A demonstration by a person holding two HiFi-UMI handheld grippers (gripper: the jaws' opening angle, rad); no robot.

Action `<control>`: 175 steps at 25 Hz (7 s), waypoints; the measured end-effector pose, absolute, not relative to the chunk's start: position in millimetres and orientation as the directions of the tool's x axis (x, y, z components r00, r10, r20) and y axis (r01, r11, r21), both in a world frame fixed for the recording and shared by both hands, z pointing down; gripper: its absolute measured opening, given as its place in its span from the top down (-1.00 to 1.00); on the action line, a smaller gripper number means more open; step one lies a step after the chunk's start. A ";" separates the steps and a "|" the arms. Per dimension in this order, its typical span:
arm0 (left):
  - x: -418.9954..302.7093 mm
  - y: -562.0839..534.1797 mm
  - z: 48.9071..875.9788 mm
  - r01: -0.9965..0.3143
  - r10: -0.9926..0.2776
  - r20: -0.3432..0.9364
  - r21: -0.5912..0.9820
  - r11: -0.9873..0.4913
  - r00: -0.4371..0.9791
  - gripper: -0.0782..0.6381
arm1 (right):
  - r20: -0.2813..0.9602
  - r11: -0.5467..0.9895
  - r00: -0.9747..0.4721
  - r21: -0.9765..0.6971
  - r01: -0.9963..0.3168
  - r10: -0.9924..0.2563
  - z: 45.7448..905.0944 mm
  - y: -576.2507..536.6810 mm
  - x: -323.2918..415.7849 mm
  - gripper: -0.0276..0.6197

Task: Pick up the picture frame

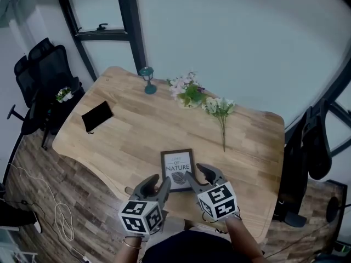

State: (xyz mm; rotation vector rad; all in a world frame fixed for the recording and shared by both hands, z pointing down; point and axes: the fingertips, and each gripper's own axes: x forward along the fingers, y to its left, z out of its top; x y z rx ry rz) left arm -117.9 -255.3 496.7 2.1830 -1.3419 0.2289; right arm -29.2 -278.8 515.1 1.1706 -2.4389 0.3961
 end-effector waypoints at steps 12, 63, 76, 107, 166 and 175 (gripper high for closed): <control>-130.5 -275.2 527.1 -0.860 -0.740 0.465 0.405 -0.310 0.486 0.38 | 0.544 0.594 -0.539 -0.089 -0.799 -0.643 549.4 -297.7 -33.3 0.46; -130.1 -315.8 698.3 -0.863 -0.509 0.711 0.482 -0.150 0.485 0.38 | 0.795 0.428 -0.356 -0.135 -0.894 -0.492 706.8 -336.6 -10.6 0.47; -131.7 -316.4 707.8 -0.871 -0.496 0.727 0.470 -0.143 0.474 0.37 | 0.800 0.398 -0.351 -0.155 -0.904 -0.486 712.5 -336.5 -12.6 0.47; -129.2 -315.1 712.3 -0.923 -0.488 0.785 0.350 -0.160 0.382 0.49 | 0.758 0.329 -0.361 -0.204 -0.922 -0.543 714.2 -337.1 -7.0 0.55; -112.0 -255.2 570.2 -0.941 -0.715 0.617 0.282 -0.189 0.328 0.60 | 0.504 0.387 -0.427 -0.188 -0.903 -0.751 572.2 -281.6 20.4 0.68; -105.2 -237.7 547.1 -0.944 -0.751 0.580 0.268 -0.190 0.316 0.60 | 0.458 0.411 -0.443 -0.174 -0.895 -0.771 549.0 -265.7 27.2 0.68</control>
